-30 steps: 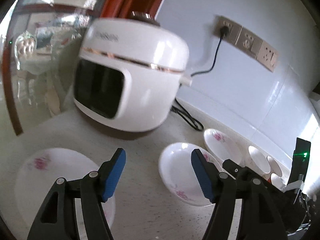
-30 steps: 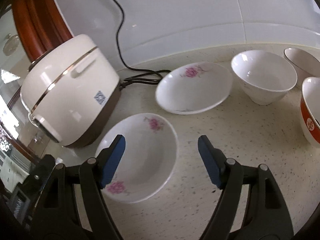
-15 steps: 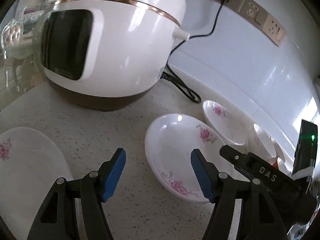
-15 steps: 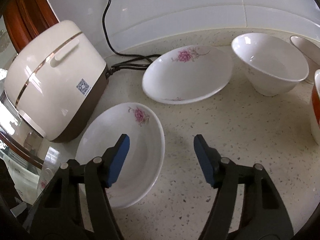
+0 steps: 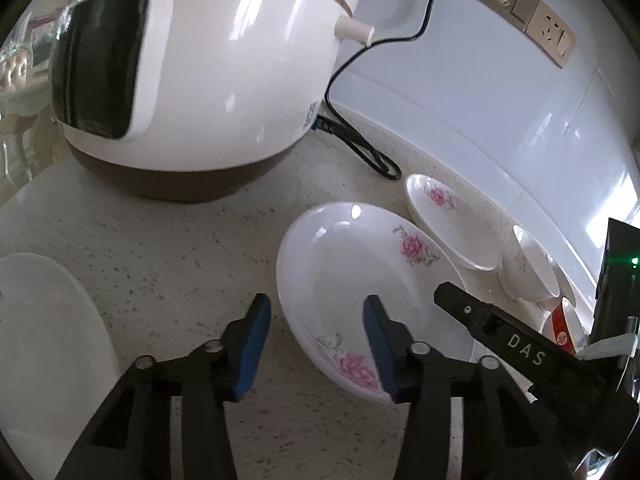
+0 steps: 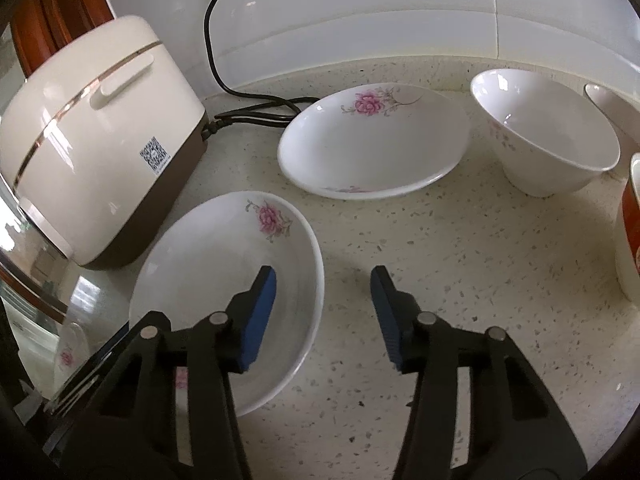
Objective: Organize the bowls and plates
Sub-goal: 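Move both grippers to the next flowered plate and close on its rim, then carry the flowered plate with both grippers over the placed plate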
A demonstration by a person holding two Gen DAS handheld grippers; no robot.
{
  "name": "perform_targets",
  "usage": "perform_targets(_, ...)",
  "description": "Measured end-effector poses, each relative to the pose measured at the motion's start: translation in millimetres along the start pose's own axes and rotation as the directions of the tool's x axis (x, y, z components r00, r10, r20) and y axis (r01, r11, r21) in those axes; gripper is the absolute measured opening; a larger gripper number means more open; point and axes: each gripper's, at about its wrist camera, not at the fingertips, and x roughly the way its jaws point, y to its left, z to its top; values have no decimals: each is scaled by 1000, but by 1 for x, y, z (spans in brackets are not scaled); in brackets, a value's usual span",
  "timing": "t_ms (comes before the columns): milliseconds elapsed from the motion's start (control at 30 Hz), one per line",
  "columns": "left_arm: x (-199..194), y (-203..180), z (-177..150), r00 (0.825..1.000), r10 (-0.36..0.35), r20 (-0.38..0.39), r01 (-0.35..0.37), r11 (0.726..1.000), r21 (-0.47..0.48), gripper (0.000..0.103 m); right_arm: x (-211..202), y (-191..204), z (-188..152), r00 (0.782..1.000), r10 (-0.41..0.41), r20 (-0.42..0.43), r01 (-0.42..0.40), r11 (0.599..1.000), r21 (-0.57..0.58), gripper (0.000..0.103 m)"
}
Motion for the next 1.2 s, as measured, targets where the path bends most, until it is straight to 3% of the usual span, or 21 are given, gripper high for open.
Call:
perform_targets(167,4,0,-3,999,-21,-28,21,1000,-3,39,1,7,-1,1000,-6,-10,5,999,-49,39)
perform_targets(233,4,0,-3,999,-19,-29,19,1000,-10,30,1,10,-2,1000,-3,-16,2,998,-60,32)
perform_targets(467,4,0,-4,999,-9,-35,9,1000,-10,22,0,6,-2,1000,-4,-15,4,999,-46,29)
perform_targets(800,-4,3,-4,1000,-20,-12,20,1000,0,21,-2,2,-2,1000,20,-17,-20,1000,-22,28)
perform_targets(1200,-23,10,-3,999,-14,50,14,1000,-1,20,-12,15,-8,996,83,39,-82,996,-31,28)
